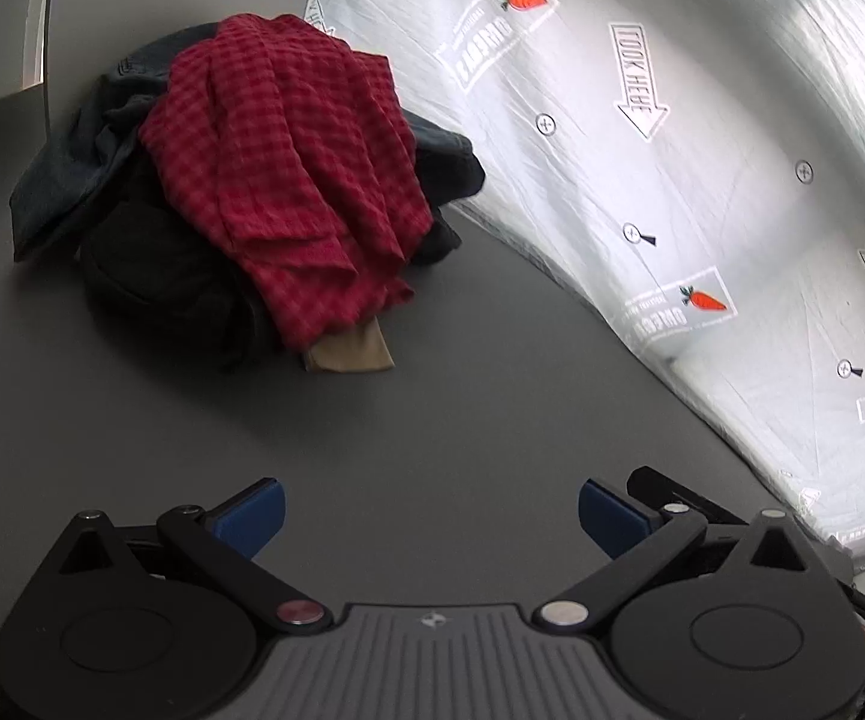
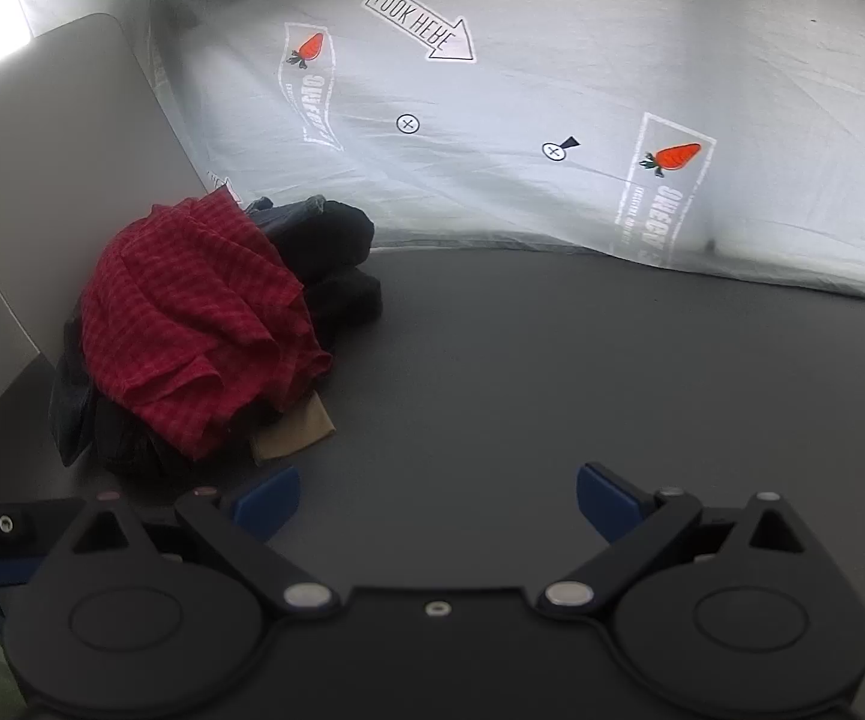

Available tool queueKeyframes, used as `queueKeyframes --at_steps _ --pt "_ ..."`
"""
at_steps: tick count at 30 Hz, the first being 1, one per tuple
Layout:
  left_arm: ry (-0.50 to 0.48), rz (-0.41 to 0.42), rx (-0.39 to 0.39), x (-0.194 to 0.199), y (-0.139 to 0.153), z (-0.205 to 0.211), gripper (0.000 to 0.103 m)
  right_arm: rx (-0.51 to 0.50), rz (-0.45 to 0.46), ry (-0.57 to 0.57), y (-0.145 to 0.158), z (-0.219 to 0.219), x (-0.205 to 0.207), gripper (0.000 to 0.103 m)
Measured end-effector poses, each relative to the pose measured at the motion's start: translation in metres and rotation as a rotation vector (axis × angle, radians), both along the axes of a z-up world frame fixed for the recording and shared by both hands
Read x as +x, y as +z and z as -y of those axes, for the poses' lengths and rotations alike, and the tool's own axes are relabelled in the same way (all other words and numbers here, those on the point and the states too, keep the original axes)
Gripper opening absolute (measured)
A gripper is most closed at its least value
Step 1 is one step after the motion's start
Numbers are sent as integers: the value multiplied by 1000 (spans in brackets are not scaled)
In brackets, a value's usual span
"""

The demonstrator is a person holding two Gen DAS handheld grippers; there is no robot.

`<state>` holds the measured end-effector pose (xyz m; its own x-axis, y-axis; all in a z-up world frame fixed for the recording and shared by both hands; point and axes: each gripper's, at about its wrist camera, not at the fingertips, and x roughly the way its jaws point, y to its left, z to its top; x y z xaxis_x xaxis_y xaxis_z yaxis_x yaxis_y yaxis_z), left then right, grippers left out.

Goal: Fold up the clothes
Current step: 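Move both tools to the red checked shorts on the dark clothes pile, then grasp the red shorts with the right gripper and pull them onto the table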

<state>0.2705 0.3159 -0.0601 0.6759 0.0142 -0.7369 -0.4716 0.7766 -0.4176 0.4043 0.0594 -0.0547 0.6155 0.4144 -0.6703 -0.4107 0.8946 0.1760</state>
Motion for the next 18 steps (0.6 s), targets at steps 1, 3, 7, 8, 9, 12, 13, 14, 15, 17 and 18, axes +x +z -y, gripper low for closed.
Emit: queueKeyframes --at_steps 1,3,7,8,9,12,13,14,15,17,18 --pt "24 -3 17 7 -2 -18 103 -14 7 6 1 -17 9 100" --pt "67 -7 52 22 -8 -54 102 -53 33 20 2 -52 26 100" --pt "80 -6 100 67 -14 -103 101 -148 122 65 1 -117 58 97" --pt "74 0 121 77 -14 -112 101 -170 132 88 -1 -132 66 96" --pt "71 10 145 86 -14 -119 101 -178 137 115 -4 -146 75 95" --pt "78 31 191 112 -20 -133 100 -181 146 219 -16 -182 100 87" --pt "90 24 190 119 -23 -136 99 -193 155 247 -21 -195 107 82" --pt "96 16 183 127 -26 -140 98 -202 163 283 -27 -209 115 78" --pt "102 8 175 134 -30 -144 93 -202 166 316 -33 -222 122 78" --pt "112 -4 169 144 -35 -149 88 -183 160 407 -43 -240 129 78" --pt "123 -7 172 146 -36 -149 82 -169 164 450 -49 -247 130 78"
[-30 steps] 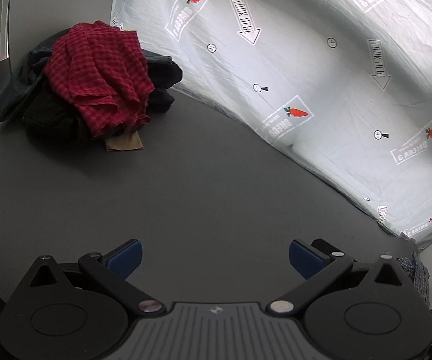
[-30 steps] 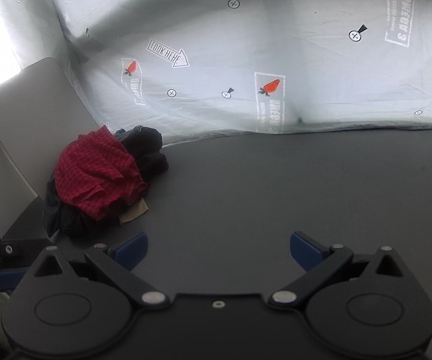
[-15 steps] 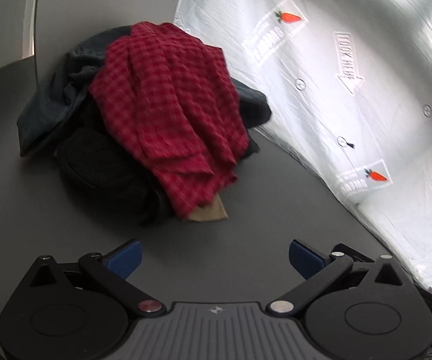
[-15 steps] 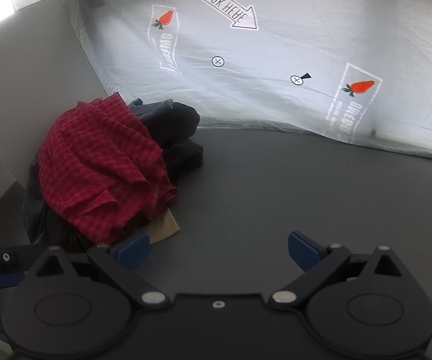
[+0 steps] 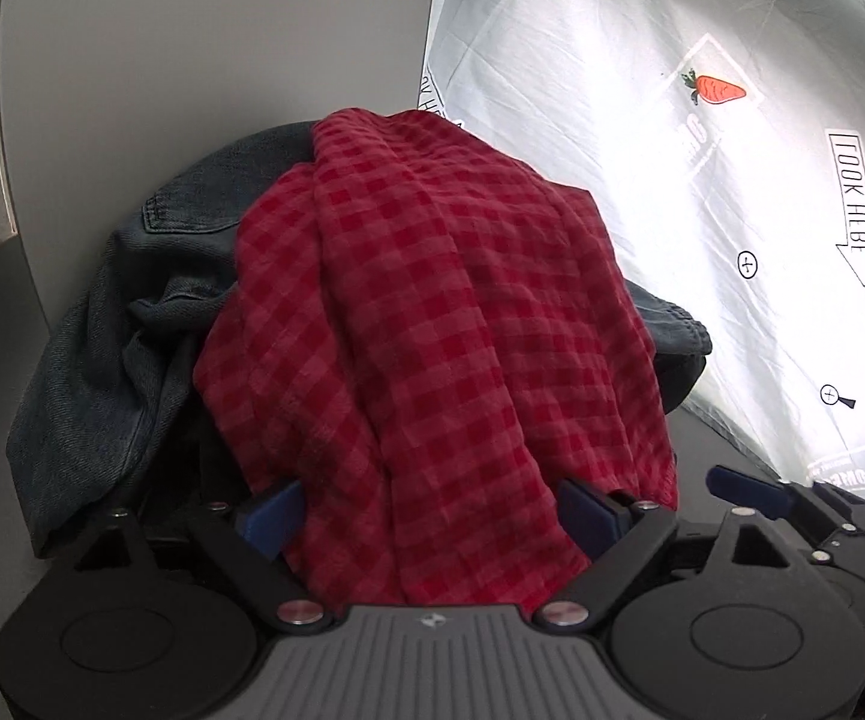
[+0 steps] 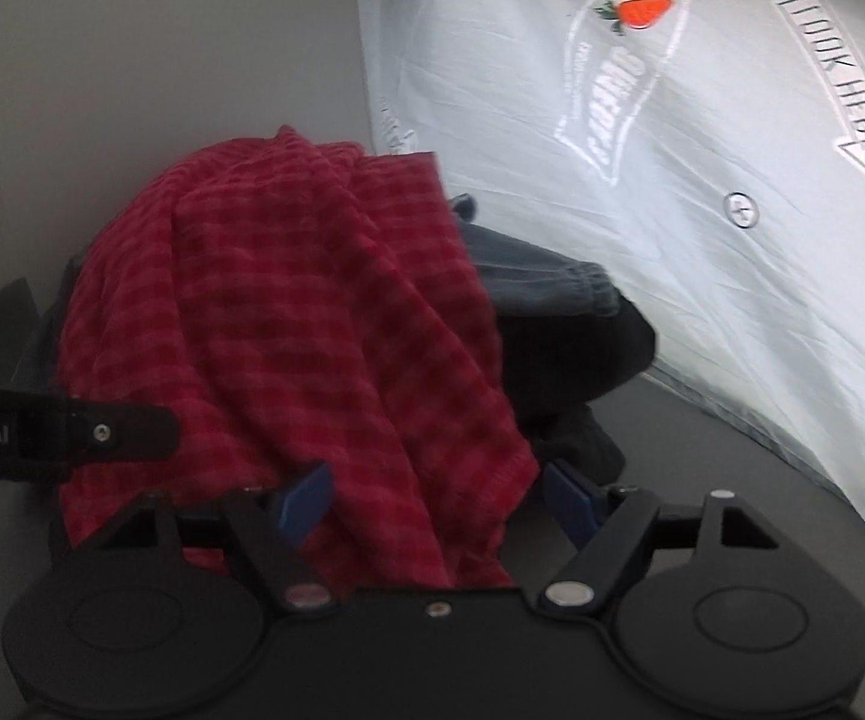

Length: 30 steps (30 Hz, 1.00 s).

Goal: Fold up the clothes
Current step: 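Grasp the red shorts with the right gripper and pull them onto the table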

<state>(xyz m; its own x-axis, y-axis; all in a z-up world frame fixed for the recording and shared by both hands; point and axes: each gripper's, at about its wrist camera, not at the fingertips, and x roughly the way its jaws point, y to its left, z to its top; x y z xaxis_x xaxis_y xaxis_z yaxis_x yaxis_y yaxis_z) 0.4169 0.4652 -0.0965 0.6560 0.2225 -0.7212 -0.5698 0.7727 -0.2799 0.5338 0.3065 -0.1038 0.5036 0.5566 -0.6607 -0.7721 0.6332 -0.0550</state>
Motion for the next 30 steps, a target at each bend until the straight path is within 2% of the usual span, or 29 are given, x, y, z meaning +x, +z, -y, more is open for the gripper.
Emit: queueKeyframes --at_steps 1,2,4,5,6,10,12,16,19,24,26,28,30 --pt "11 -2 -3 1 -1 0 78 10 -1 42 -6 -6 0 74" --pt "22 -3 -7 3 -2 -1 75 7 17 73 -12 -12 -3 51" --pt "43 -21 -41 4 -5 -1 62 0 74 106 -18 -17 -12 27" --pt "49 -27 -59 3 -5 0 58 5 109 104 -16 -15 -19 10" --pt "48 -28 -58 2 -3 3 51 9 144 102 -15 -14 -26 2" --pt "22 -12 8 -4 16 36 16 45 240 32 9 21 -50 3" --pt "-28 25 12 -9 29 61 14 60 295 -26 27 52 -63 3" --pt "-127 86 27 -22 52 131 13 76 385 -132 57 130 -90 2" --pt "-214 106 65 -42 63 201 13 76 449 -222 76 214 -122 2" --pt "-391 91 50 -89 61 324 16 -5 508 -384 83 366 -190 3" --pt "-456 49 28 -105 48 371 21 -90 485 -462 75 431 -215 3" --pt "-499 -18 -32 -116 31 410 29 -222 369 -513 50 487 -227 5" --pt "-554 -79 -98 -122 11 446 32 -358 278 -557 23 531 -242 14"
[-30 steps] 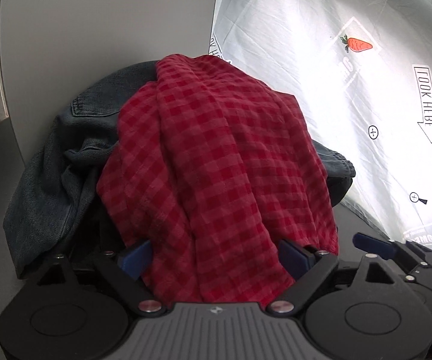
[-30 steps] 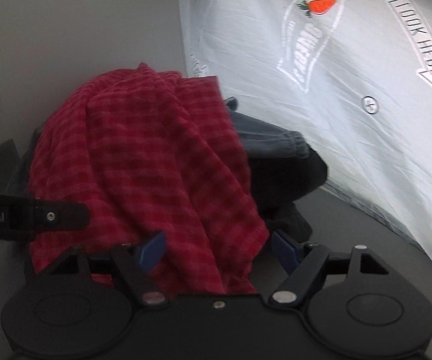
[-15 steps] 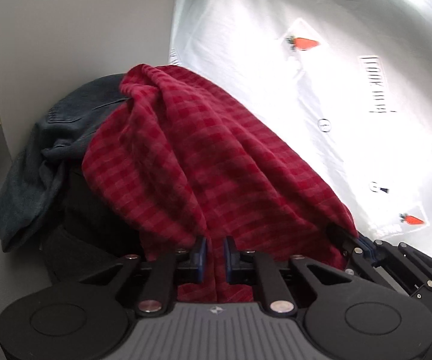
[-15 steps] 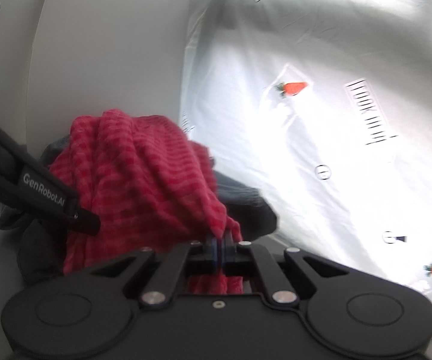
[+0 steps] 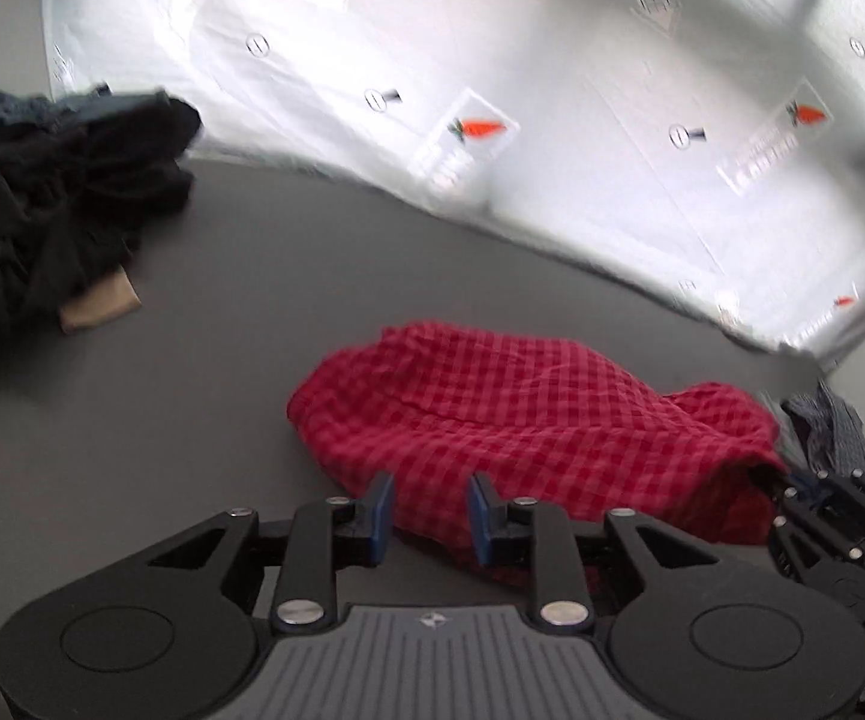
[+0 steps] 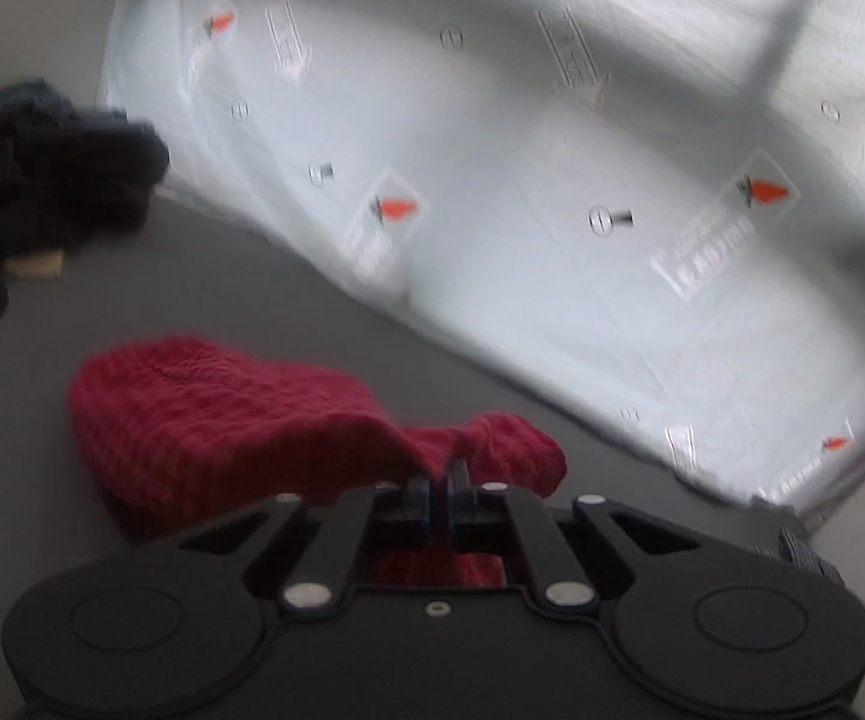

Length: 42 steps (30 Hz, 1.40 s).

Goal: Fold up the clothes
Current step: 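Grasp the red shorts with the right gripper and pull them onto the table, then grasp the shorts waistband with the right gripper and lift it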

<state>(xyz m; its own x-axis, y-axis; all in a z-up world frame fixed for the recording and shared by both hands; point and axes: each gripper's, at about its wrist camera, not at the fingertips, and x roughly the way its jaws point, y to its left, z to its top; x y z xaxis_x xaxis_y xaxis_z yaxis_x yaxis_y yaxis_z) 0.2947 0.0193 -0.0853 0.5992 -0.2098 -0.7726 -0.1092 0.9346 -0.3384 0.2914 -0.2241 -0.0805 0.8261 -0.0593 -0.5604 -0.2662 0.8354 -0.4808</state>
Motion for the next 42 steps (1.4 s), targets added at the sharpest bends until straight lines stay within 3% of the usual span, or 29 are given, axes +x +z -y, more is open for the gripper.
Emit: queueKeyframes --at_steps 2,6,11,17,21,24,28,33,36,42 --pt "-47 -47 2 -3 -11 32 38 -45 -67 -52 -23 32 -20 42" --pt "-58 -43 58 -8 -13 68 68 94 -140 -96 -33 73 -46 55" --pt "-31 -72 89 -11 -7 78 74 104 -107 -55 -35 66 -37 75" --pt "107 -137 83 -6 -11 42 77 138 -85 18 -32 31 -12 84" --pt "213 -153 57 8 -15 4 79 100 -62 68 -26 1 8 87" --pt "251 -137 102 23 -20 -15 82 94 -55 111 -23 -18 26 92" --pt "257 -151 136 53 -37 -35 84 80 -51 162 -21 -45 62 92" --pt "271 -215 55 103 -69 -58 85 81 -80 193 -22 -82 132 92" --pt "257 -239 44 137 -86 -64 86 88 -111 211 -25 -104 180 93" --pt "137 -265 117 173 -117 -65 87 21 -246 325 -68 -149 254 94"
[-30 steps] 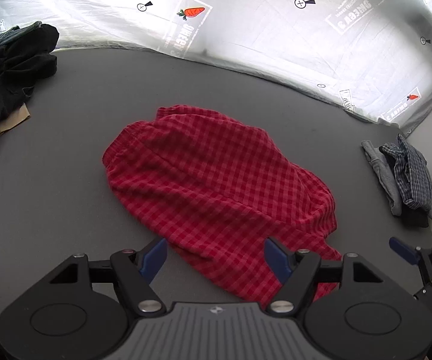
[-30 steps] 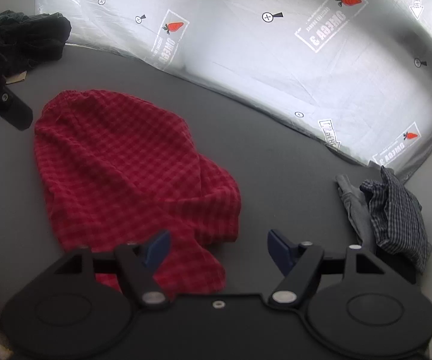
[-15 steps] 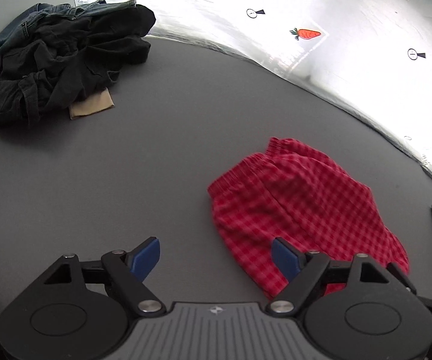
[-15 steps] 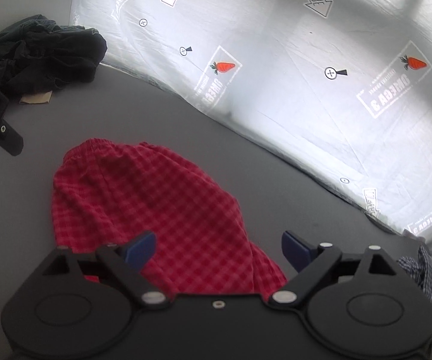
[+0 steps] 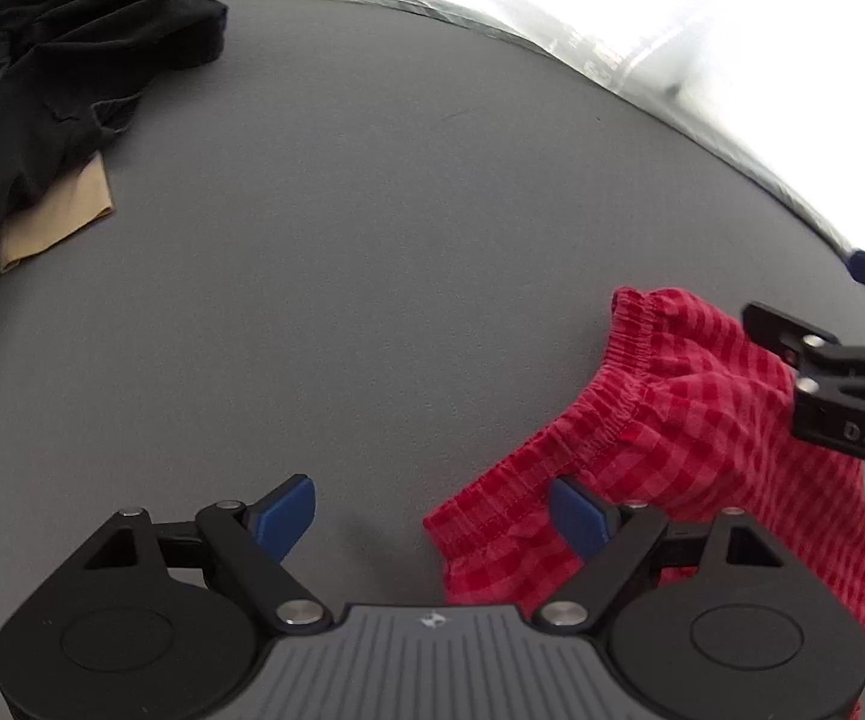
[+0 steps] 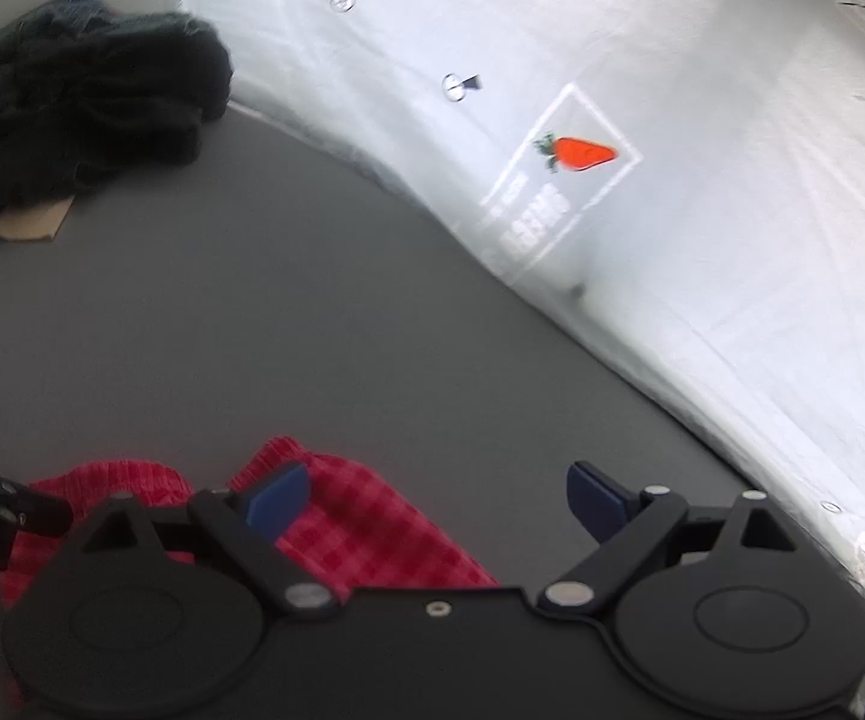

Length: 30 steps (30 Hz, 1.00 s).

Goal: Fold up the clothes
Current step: 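Grasp the shorts waistband with the right gripper and lift it, then lift the shorts high with the right gripper to shake them out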

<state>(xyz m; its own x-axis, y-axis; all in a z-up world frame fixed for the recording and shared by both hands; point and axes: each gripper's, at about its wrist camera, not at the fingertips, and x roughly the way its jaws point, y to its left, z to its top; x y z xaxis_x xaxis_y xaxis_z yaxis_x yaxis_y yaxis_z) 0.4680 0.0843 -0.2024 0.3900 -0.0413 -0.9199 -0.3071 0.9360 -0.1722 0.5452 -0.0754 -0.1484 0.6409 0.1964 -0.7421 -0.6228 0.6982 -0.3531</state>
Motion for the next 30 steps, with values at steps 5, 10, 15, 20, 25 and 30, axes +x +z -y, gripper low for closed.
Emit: queueKeyframes --at_steps 5,10,15,20,25,30 --pt "-44 -4 -12 -3 -14 -3 91 -10 -207 26 -47 -11 29 83" --pt "-35 31 -14 -3 -17 2 103 138 -233 11 -48 1 20 34" --pt "-83 59 93 -6 -19 23 103 121 -2 -4 -27 8 -20 2" --pt "-121 109 91 -18 -2 31 103 201 248 -101 36 37 -60 1" --pt "-161 257 76 -36 40 48 103 219 561 -89 111 66 -126 1" --pt "-219 409 56 -52 81 71 103 218 879 -37 180 86 -183 1"
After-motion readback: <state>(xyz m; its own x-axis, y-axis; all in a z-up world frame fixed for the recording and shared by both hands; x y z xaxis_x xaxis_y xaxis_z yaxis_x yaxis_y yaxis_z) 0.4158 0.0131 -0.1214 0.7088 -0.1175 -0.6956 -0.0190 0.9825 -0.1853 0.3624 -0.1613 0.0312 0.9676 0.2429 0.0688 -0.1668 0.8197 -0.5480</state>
